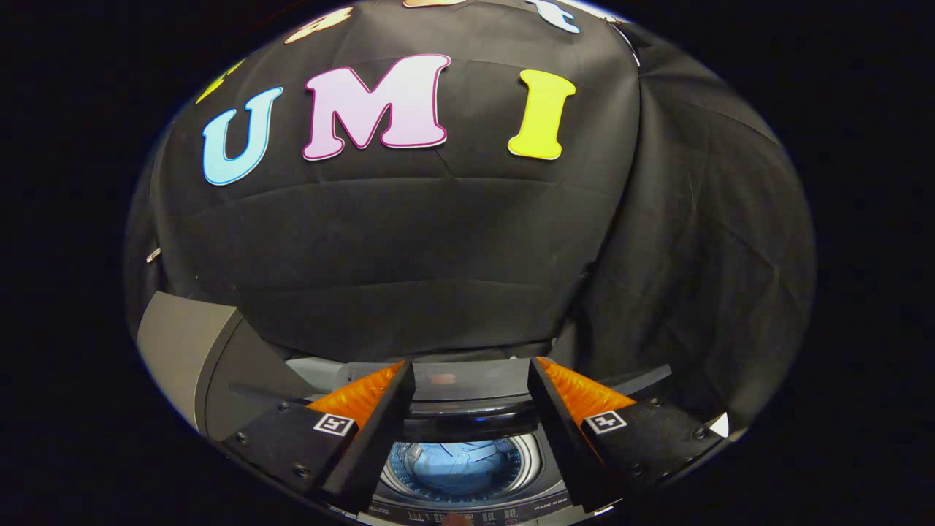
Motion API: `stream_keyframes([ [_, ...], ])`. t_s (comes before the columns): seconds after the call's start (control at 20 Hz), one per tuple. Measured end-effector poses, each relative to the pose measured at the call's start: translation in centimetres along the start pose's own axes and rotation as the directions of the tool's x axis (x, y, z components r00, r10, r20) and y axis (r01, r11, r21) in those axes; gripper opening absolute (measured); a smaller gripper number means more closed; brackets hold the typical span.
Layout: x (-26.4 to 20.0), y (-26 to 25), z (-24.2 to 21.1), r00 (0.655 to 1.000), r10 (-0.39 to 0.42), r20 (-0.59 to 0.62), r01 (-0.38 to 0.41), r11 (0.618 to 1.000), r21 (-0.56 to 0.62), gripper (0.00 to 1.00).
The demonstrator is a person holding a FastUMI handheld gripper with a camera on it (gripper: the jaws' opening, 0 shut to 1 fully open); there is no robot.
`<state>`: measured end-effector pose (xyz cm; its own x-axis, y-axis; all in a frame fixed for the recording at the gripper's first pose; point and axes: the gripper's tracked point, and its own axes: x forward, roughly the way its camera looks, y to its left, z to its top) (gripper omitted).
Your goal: Put the clothes into the washing machine and then close the washing machine lid.
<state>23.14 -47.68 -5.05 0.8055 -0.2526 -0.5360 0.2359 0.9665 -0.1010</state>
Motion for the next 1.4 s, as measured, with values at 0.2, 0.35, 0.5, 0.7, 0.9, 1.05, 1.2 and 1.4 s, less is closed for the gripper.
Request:
stream_keyframes([
  [0.2, -0.7, -0.2, -1.1, 1.0, 0.002, 0.029, -0.002, 1.0, 0.008, 0.98],
  [0.35, -0.6, -0.1, -3.1, 1.0, 0.007, -0.003, -0.007, 1.0, 0.007, 0.98],
  [0.5, -0.5, 0.6, -6.6, 0.998, 0.026, -0.064, -0.027, 1.0, -0.011, 0.99],
  [0.7, -0.7, 0.9, -11.6, 0.988, 0.03, -0.151, -0.034, 0.999, -0.026, 0.98],
  [0.9, -1.3, 0.4, -14.4, 0.981, 0.03, -0.193, -0.035, 0.999, -0.023, 0.98],
  [1.05, -2.1, 0.6, -13.2, 0.986, 0.037, -0.162, -0.041, 0.999, -0.019, 0.98],
  [1.2, -4.0, 0.3, -9.1, 0.997, 0.038, -0.062, -0.039, 0.999, -0.019, 0.97],
  [1.4, -6.7, 0.1, -2.3, 0.994, 0.037, 0.1, -0.035, 0.999, -0.023, 0.97],
])
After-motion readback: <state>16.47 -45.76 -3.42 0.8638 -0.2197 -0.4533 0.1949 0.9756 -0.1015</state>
